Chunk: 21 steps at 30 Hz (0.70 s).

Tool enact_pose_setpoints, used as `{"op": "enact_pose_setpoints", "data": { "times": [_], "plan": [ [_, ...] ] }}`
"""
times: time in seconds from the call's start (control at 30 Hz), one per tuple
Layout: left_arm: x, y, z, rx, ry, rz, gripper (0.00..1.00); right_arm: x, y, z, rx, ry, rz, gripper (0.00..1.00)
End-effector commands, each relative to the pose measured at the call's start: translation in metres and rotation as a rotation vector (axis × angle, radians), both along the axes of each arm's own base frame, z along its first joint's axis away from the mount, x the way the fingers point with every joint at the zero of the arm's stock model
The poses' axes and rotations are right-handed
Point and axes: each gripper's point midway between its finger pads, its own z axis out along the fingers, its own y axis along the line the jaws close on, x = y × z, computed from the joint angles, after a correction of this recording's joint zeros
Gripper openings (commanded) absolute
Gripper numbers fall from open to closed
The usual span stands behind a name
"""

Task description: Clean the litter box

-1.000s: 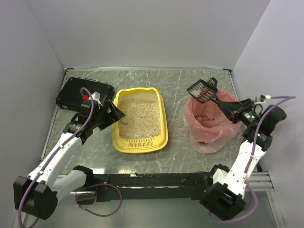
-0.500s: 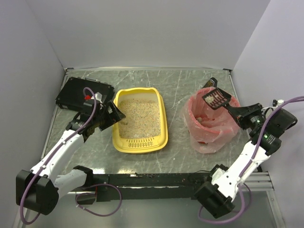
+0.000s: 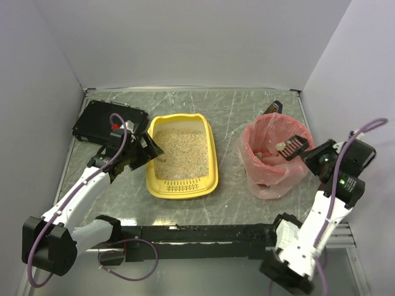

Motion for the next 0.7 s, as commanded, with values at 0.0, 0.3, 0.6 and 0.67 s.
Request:
{"op": "enact_pose_setpoints", "data": {
  "times": [0.0, 0.3, 0.6, 0.67],
  "plan": [
    [0.008, -0.002, 0.018, -0.017, -0.055, -0.009, 0.97, -0.007, 0.000, -0.004, -0.197, 0.168, 0.023, 0.00],
    [0.011, 0.004, 0.014, 0.012, -0.035, 0.026, 0.97, -0.017, -0.022, 0.017, -0.344, 0.191, -0.071, 0.00],
    [0.008, 0.006, 0.007, 0.007, -0.019, 0.042, 0.97, -0.024, -0.006, 0.071, -0.383, -0.029, -0.027, 0.00],
    [0.008, 0.001, 0.010, -0.017, -0.019, 0.031, 0.97, -0.024, 0.003, 0.083, -0.369, -0.080, 0.004, 0.00]
  ]
}}
